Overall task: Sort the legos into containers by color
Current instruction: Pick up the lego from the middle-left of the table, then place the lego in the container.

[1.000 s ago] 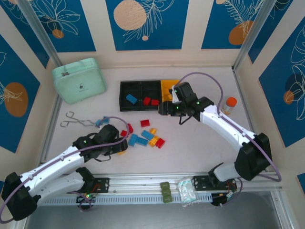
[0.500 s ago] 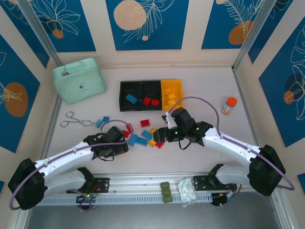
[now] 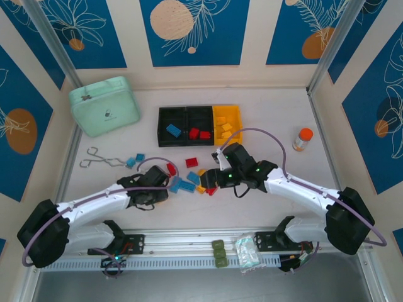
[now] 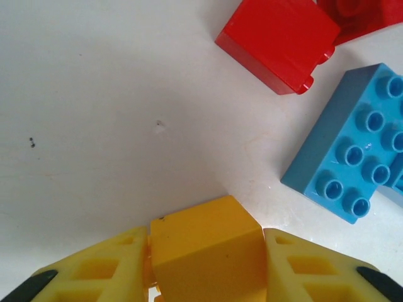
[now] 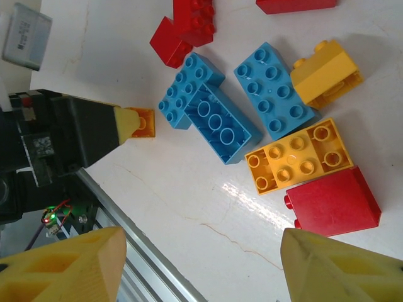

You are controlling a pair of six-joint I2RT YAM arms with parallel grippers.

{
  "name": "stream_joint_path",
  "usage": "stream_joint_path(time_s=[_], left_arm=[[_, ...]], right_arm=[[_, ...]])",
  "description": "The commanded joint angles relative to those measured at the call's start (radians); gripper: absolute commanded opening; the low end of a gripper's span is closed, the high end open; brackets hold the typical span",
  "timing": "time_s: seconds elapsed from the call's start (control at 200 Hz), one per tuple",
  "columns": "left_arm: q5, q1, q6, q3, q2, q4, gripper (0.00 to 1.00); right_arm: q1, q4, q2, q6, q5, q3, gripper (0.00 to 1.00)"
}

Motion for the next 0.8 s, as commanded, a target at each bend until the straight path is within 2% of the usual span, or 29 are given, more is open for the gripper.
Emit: stream_joint_path(time_s=[0.0, 0.18, 0.36, 0.54, 0.795], left_arm=[[-0.032, -0.008, 0.01, -0.011, -0.039, -0.053, 0.38], [-0.029, -0.008, 0.027, 0.012, -0.075, -0.084, 0.39], [-0.023, -0.009, 0.096, 0.12, -0.042, -0.101, 0.4], [0.008, -0.009, 0.17, 0.267, 0.087, -0.054, 0.4], [0.061, -0.008, 0.3, 0.568, 0.358, -0.02, 0.41]], right_arm=[[0.008, 0.014, 0.012, 0.009, 0.001, 0.03, 0.66], [0.007, 0.011, 0.002, 0.014, 0.015, 0.031, 0.66], [0.001, 0.0, -0.042, 0.025, 0.048, 0.015, 0.66], [-0.036, -0.047, -0.127, 0.061, 0.124, -0.029, 0.65], [-0.161, -0.169, -0.334, 0.14, 0.216, -0.132, 0.66]])
